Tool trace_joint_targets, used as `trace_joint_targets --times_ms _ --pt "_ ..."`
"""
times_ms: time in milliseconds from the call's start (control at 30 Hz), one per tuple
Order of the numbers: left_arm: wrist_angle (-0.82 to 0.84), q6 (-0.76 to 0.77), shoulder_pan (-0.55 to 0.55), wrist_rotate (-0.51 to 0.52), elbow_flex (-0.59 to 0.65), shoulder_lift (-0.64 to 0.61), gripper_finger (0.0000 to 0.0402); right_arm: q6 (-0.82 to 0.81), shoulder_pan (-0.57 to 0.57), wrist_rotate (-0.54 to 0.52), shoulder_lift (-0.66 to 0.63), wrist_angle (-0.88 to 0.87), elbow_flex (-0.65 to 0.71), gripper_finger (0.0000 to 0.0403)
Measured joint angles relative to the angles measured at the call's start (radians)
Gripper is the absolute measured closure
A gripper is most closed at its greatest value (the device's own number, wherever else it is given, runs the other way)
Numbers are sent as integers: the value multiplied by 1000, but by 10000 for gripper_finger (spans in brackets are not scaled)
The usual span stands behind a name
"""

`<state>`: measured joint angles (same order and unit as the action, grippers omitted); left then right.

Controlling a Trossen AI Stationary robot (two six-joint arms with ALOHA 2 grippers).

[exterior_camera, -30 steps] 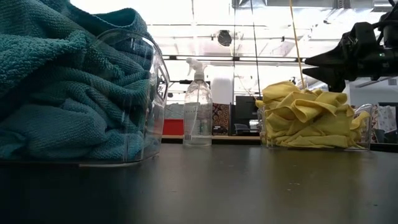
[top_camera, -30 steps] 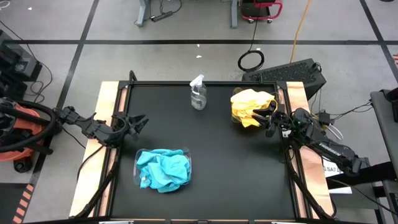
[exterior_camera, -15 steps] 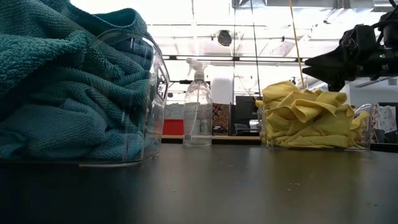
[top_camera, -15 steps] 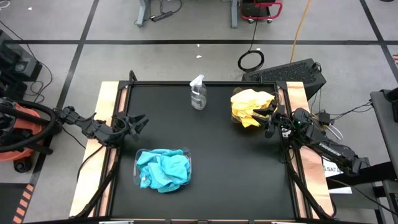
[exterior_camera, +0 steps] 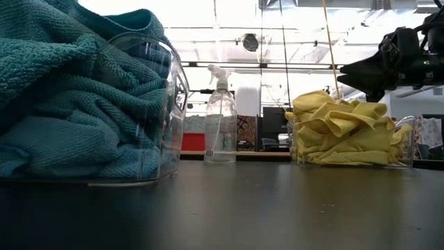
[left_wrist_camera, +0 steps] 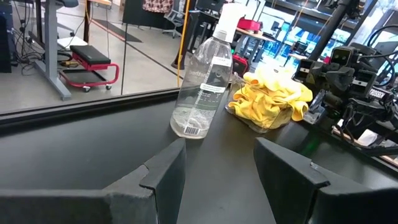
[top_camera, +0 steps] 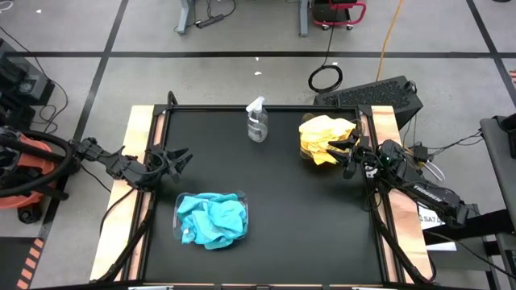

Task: Sort microfiber towel by color & place in baskets
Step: Return to Home Position

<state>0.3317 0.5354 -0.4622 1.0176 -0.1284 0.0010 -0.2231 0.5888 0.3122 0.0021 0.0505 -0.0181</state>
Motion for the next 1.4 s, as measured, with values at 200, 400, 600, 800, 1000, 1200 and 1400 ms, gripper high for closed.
trace_joint_targets --times_ms 200,400,600,800,1000,1200,1400 --pt "0 2 0 0 0 0 206 -24 0 0 0 0 0 243" --pt "0 6 0 0 0 0 206 -25 0 0 0 0 0 243" --pt "-1 6 0 0 0 0 206 -26 0 0 0 0 0 243" --pt "0 6 0 0 0 0 206 -26 0 0 0 0 0 243" --pt "-1 7 0 0 0 0 206 -26 0 0 0 0 0 243" --pt "-1 7 0 0 0 0 206 -26 0 0 0 0 0 243" --pt "-1 7 0 0 0 0 206 -26 0 0 0 0 -1 243"
